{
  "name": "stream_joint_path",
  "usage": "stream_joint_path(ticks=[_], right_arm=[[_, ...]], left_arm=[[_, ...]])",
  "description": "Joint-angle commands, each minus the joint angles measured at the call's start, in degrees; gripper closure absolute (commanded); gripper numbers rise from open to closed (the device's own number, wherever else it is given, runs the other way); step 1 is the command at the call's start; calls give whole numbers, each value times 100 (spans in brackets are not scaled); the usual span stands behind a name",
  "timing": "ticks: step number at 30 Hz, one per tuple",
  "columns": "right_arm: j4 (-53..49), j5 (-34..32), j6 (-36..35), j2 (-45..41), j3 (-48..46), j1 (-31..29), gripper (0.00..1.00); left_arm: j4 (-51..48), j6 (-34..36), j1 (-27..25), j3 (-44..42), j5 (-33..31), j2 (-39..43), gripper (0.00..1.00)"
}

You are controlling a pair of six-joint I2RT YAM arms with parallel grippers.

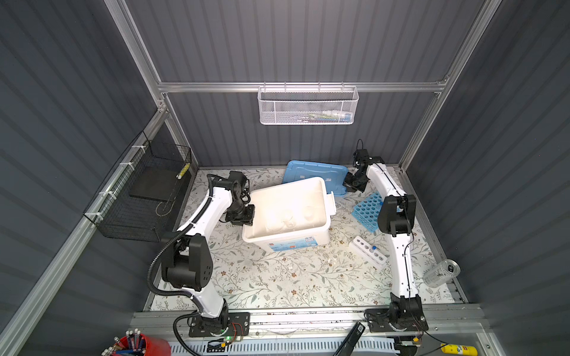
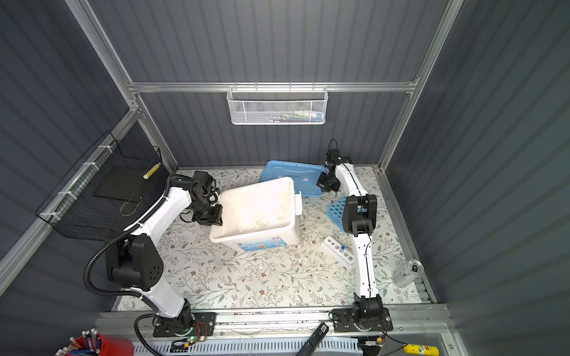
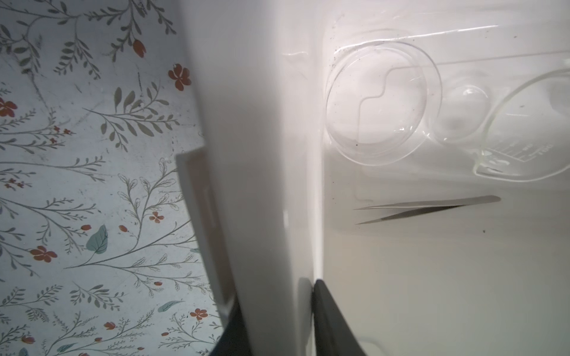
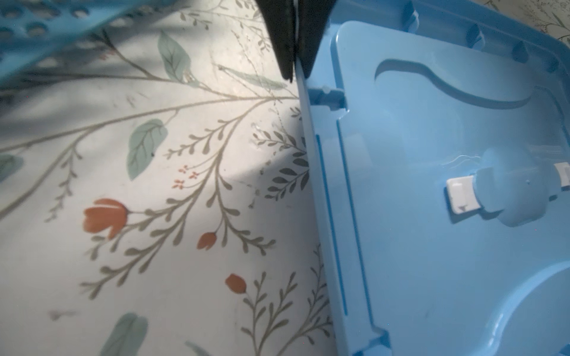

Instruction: Organize the chemistry lab equipment

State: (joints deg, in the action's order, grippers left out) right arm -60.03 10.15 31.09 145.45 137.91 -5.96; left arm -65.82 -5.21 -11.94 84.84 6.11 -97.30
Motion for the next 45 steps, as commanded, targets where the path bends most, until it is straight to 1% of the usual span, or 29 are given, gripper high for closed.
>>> stream_joint_path(ticks=[1,11,19,21,24,26,28,32,38,45], right_arm=[[315,13,353,-287,-45,-19,100],[356,131,477,-373,26,-37,100],[366,458,681,-626,168,-46,100],[366,553,752,-694,228,-46,100],[389,654,870,-809,246,-55,100],[427,732,954,-865,252,-64,100],[446,785,1011,-899,271,-72,100],[456,776,1052,-969,259,-81,100],[432,786,1030,-1141,219,-81,100],[340,854,977,-1628,-33,-99,100]], left_arm=[[-159,-59,-10,144,66,-6,68],[-168,-85,-10,524,248,-198,66],[-141,-161,-11,596,335,-210,66],[-158,-210,-18,715,394,-227,62],[-172,-285,-18,1019,391,-231,50],[-194,-331,-18,1330,450,-263,40],[-192,-373,-18,1634,528,-302,35],[-219,-449,-18,2139,695,-411,33],[-207,-550,-18,2588,846,-558,31],[-192,-742,-18,3387,1152,-966,30]])
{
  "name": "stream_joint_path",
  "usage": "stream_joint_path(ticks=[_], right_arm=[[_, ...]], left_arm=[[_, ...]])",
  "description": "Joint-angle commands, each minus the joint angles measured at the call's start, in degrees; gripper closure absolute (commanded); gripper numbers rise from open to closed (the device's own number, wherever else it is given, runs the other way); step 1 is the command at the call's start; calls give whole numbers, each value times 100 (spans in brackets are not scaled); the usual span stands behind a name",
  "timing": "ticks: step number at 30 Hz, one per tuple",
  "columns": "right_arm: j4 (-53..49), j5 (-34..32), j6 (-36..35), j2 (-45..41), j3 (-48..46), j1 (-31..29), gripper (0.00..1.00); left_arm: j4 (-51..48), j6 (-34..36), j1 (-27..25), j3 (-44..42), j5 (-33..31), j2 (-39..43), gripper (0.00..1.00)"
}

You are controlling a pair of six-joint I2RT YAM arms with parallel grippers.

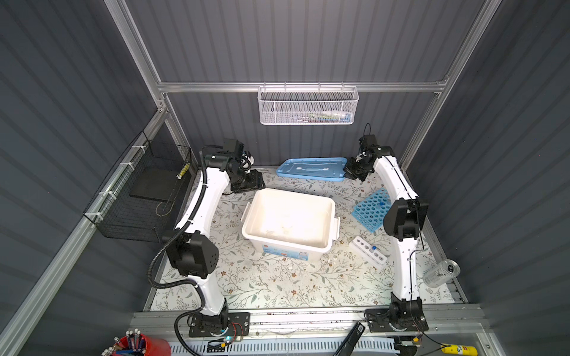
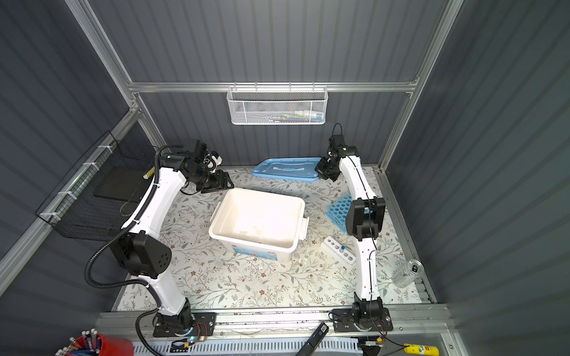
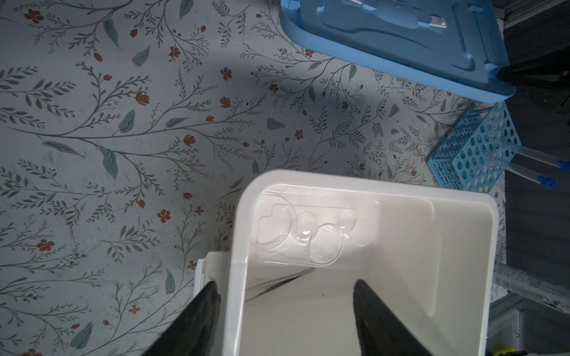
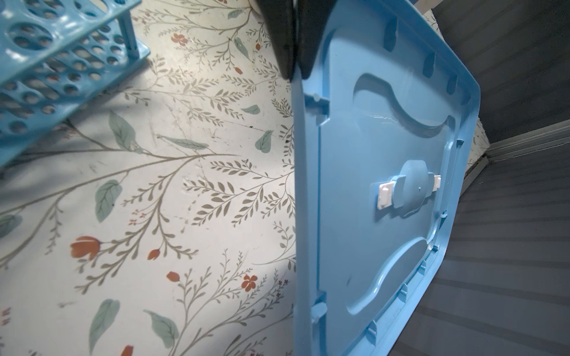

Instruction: Organize the chemistry lab equipment

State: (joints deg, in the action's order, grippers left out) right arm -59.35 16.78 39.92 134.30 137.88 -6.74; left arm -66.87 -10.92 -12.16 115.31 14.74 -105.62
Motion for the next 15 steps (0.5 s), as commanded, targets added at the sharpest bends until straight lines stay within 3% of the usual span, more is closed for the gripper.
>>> stream_joint_path(ticks=[1,2,11,15], right_arm=[[271,195,95,-602,-114,-20,100],[282,424,95,-700,-248,-36,100],[636,424,85,-1535,-1526,-253,100],[639,354,128,-1851,-1747,-392,100]], left_arm=[[-45,-221,3,443,330,-204,30],[24,-271,10,513,370,-281,30],[204,-693,52,1875,863,-1118,29],[557,-941,138,1820,1214,-1116,29]])
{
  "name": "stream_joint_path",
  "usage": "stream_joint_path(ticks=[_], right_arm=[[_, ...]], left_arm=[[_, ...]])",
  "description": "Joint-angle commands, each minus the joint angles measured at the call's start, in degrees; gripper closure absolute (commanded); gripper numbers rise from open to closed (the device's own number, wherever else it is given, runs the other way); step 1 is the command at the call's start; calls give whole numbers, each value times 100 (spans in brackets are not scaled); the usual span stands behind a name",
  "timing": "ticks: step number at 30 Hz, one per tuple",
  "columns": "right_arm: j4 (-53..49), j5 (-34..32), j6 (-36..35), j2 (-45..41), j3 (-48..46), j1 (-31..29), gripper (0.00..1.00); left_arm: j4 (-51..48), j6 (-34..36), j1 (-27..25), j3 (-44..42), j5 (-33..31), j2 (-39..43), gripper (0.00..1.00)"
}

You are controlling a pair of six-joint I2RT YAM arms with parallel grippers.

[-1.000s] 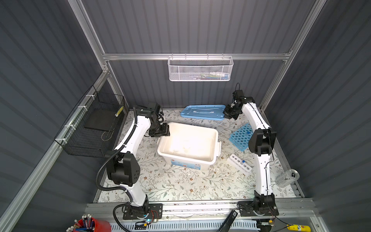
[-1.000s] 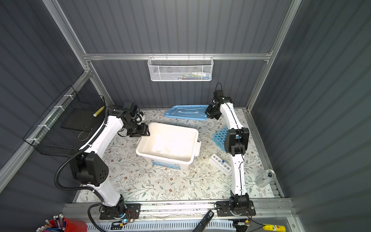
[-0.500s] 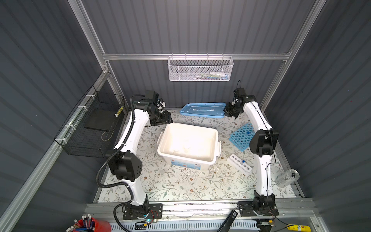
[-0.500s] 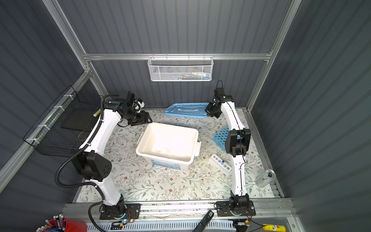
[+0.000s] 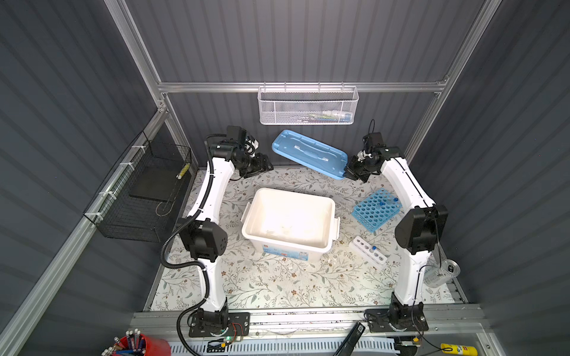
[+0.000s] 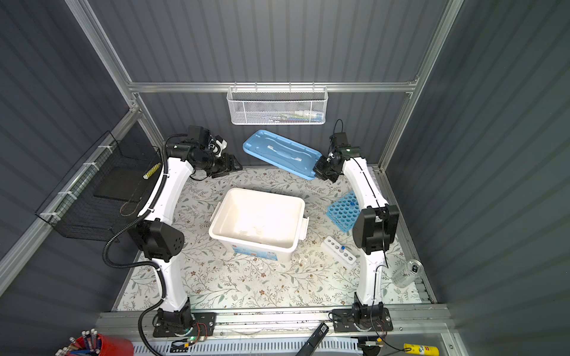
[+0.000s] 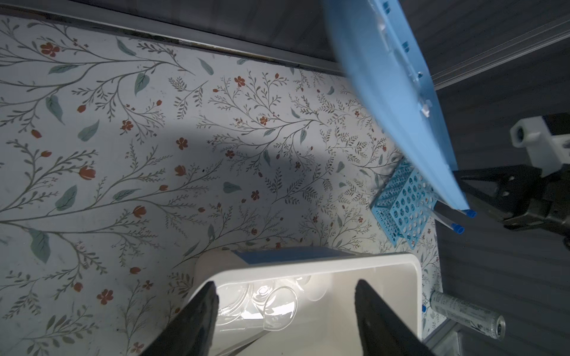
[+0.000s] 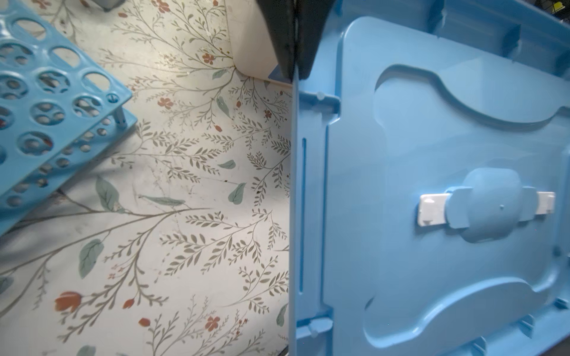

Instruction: Organize the chemistry lab equipment

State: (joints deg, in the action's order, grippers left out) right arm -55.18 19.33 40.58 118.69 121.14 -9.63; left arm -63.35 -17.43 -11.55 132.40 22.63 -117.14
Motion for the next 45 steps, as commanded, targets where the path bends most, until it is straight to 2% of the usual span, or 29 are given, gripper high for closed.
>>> stream_joint_path(ticks=[1,6,14,19,25,36,45], right_arm=[[242,97,92,-376,-159,-118,100],[322,58,128,-602,-434,-204,100],[195,53,101,-705,-329,-362,100],[170,-163,125,-734,-306,-474,100],[216,-195,158,-747,-296,-548,100],[102,-286,151,-872,-199,-722,100],[138,-289,186,-958,-179,-864,100]], left_arm=[[336,-364,119,7,529,95,28],[804,-585,288,-361,844,344,28],[608,-485,610,-375,888,312,27],[895,-719,733,-289,1405,352,27],[1123,-779,798,-747,1501,492,26],[1094,-809,900,-160,1682,9,26],[1107,-726,959,-258,1742,-139,26]])
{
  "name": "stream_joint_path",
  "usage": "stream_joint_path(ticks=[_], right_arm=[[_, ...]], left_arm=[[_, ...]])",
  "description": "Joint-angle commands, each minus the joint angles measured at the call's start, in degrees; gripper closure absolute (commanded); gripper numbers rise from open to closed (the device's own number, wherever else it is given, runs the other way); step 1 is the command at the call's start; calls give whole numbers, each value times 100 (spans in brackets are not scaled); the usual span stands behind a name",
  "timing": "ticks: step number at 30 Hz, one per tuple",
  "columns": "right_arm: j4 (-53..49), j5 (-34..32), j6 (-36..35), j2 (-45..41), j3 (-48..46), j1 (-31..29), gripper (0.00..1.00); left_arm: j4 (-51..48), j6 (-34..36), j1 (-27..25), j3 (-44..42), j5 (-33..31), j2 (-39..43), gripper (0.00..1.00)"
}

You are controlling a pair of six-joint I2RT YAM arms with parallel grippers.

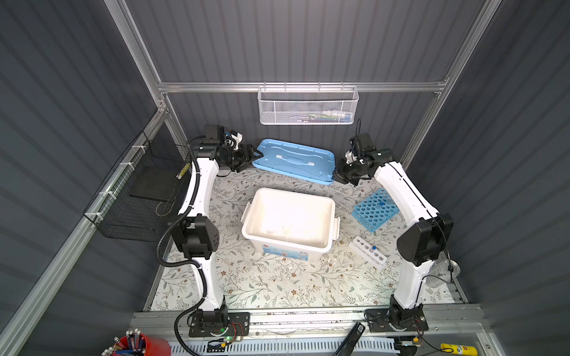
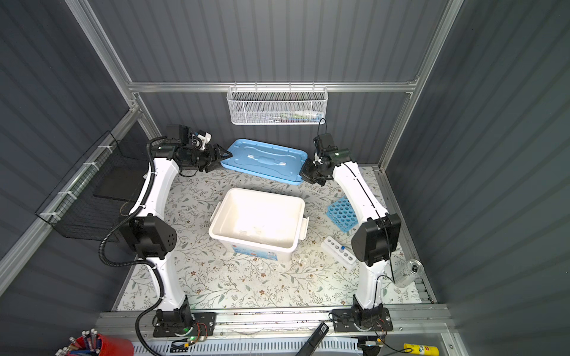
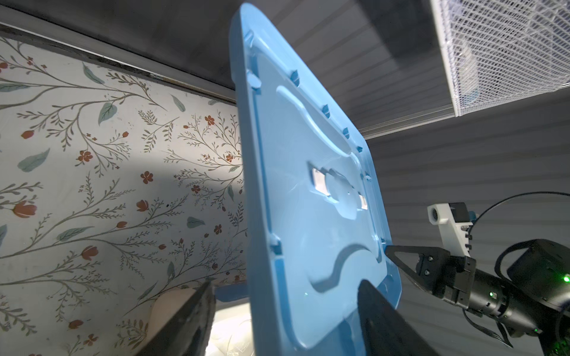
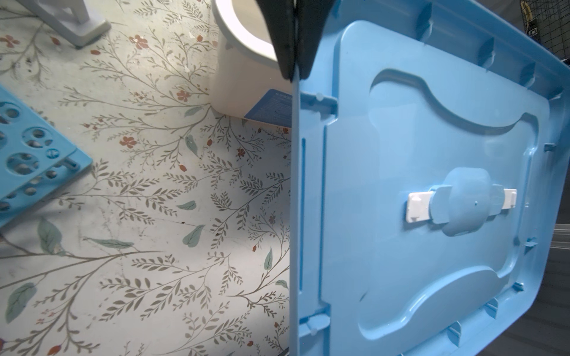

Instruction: Organize the chemistry lab equipment

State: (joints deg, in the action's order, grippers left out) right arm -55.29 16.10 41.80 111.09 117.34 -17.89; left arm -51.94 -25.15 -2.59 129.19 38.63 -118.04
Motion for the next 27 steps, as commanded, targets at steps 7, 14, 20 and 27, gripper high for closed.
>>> stream_joint_path(ticks=[7,14,20,27], right_arm=[[185,29,47,-298,101,-135,100],[394,197,-128,-424,-22,-187,100],[301,264,-349,-349,193,-311,100],[407,722,-647,-353,288,-356,100]], left_arm=[[381,-205,83,-41,489,-53,34],[395,-167,83,-202,917,2,43],[200,-31,83,-179,964,26,65],[19,344,77,-141,895,234,91]])
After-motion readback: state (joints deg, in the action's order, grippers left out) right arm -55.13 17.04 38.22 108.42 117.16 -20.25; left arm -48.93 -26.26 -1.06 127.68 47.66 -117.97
